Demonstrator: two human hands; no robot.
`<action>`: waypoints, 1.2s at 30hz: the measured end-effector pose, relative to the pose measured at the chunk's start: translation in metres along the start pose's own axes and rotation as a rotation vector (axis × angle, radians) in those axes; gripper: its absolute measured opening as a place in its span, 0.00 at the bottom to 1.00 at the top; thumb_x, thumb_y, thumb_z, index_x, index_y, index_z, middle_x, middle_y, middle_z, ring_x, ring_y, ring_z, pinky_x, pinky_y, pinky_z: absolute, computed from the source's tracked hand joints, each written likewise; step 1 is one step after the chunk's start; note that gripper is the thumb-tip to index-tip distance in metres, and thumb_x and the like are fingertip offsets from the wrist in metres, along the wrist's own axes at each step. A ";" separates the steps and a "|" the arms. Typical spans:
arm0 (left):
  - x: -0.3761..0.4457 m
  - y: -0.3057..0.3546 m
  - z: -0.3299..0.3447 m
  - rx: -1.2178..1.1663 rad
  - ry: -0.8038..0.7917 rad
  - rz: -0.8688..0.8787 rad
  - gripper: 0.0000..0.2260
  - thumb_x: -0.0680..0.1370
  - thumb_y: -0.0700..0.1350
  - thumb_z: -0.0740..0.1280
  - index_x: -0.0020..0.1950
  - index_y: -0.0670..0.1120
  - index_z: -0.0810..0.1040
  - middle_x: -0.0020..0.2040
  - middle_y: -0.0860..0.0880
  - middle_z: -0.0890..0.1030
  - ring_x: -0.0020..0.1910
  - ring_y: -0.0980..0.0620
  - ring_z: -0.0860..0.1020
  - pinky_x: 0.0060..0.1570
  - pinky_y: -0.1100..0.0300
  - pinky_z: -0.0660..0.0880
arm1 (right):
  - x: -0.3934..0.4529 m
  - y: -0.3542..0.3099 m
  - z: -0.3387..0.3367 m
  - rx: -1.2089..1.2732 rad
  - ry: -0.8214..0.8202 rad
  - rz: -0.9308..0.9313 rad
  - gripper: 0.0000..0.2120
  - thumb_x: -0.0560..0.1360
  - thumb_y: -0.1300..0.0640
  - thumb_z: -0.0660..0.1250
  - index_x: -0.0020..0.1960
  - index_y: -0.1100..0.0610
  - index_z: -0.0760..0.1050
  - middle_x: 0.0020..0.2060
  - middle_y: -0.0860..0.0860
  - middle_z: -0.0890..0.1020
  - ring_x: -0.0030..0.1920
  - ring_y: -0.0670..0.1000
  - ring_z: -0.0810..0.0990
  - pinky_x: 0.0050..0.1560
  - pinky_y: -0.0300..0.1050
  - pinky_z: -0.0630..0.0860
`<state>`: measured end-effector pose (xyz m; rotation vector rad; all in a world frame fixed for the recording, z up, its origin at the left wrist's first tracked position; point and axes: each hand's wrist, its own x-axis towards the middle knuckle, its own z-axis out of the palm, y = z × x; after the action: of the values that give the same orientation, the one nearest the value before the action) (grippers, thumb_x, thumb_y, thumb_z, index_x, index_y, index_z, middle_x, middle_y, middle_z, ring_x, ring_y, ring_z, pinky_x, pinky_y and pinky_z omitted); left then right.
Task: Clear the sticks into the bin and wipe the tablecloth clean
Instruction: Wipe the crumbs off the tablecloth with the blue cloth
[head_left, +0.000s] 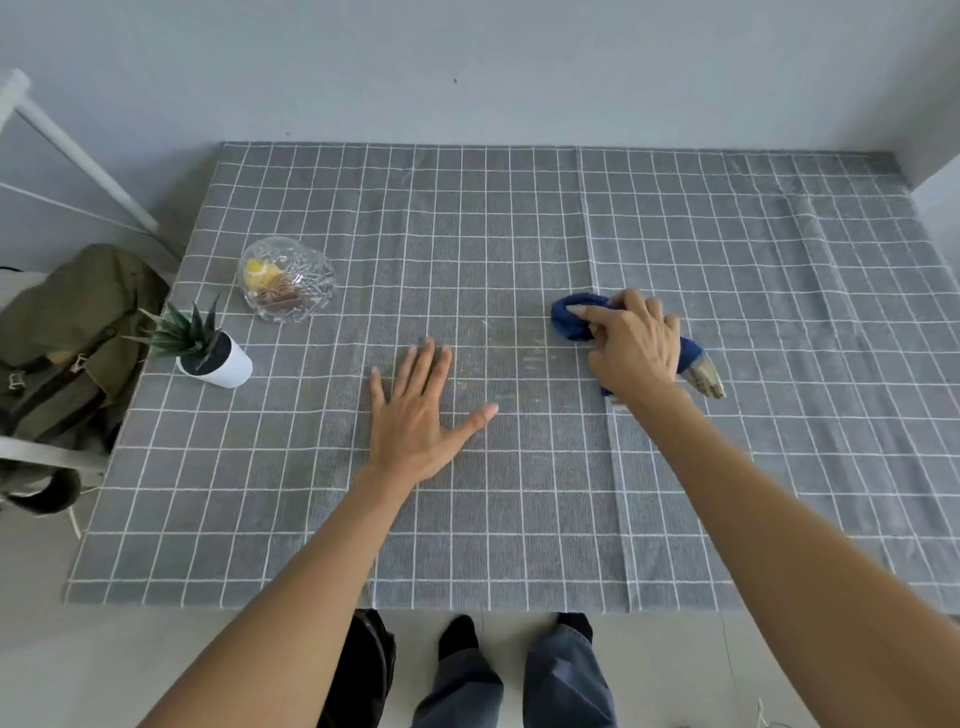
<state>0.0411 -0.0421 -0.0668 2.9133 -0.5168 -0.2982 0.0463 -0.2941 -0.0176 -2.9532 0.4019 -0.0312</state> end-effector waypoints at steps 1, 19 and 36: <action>0.008 0.001 -0.002 -0.021 0.013 -0.001 0.43 0.68 0.75 0.32 0.77 0.53 0.40 0.77 0.52 0.38 0.76 0.53 0.39 0.70 0.43 0.31 | 0.000 -0.006 0.001 -0.005 0.010 -0.044 0.20 0.77 0.57 0.61 0.65 0.39 0.72 0.56 0.51 0.72 0.52 0.56 0.69 0.51 0.49 0.62; 0.069 -0.016 -0.009 0.003 0.029 -0.103 0.23 0.82 0.54 0.43 0.76 0.62 0.39 0.78 0.52 0.38 0.77 0.49 0.37 0.71 0.36 0.36 | 0.012 -0.072 0.021 -0.190 -0.120 -0.345 0.27 0.75 0.52 0.63 0.71 0.38 0.61 0.60 0.53 0.67 0.58 0.56 0.66 0.57 0.50 0.61; 0.067 -0.014 -0.009 -0.009 0.043 -0.094 0.23 0.82 0.55 0.44 0.76 0.61 0.42 0.78 0.52 0.39 0.77 0.49 0.37 0.71 0.34 0.37 | 0.019 -0.068 0.010 -0.108 -0.084 -0.308 0.23 0.75 0.55 0.62 0.67 0.38 0.68 0.57 0.52 0.70 0.56 0.55 0.67 0.53 0.49 0.59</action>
<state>0.1092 -0.0515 -0.0720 2.9332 -0.3711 -0.2485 0.0827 -0.2327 -0.0165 -3.0795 -0.0662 0.0806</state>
